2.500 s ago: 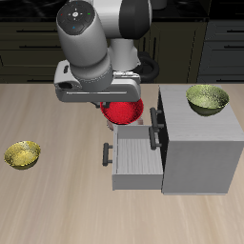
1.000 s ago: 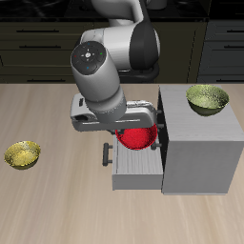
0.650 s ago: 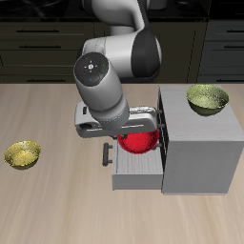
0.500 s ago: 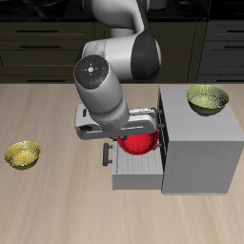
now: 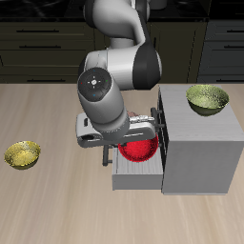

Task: Place the red bowl in the bottom drawer of the white cabinet and close the drawer

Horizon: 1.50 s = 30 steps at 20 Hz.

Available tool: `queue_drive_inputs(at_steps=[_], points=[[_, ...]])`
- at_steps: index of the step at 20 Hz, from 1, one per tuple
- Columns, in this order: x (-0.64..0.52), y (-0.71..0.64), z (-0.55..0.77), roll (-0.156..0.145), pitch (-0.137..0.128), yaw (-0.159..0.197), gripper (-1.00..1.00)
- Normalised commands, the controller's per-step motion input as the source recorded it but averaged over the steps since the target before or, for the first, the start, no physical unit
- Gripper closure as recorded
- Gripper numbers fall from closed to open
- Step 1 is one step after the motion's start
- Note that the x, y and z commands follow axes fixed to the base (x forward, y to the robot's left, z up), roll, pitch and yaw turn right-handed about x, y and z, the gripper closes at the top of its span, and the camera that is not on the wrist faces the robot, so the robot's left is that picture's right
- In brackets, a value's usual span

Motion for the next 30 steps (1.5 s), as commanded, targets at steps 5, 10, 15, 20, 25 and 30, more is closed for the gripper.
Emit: queue_drive_inputs(at_steps=[5, 10, 15, 20, 25, 30], points=[[0.06, -0.12, -0.09, -0.09, 0.077, 0.013, -1.0], [0.0, -0.12, 0.07, -0.021, -0.004, 0.015, -1.0], [-0.04, -0.13, -0.02, 0.019, 0.042, -0.03, -1.0], [-0.08, -0.18, 0.0, -0.047, 0.002, -0.008, -1.0], [-0.08, -0.08, 0.16, -0.029, -0.082, 0.021, -1.0], [-0.06, -0.11, 0.14, -0.057, -0.079, 0.027, -1.0]])
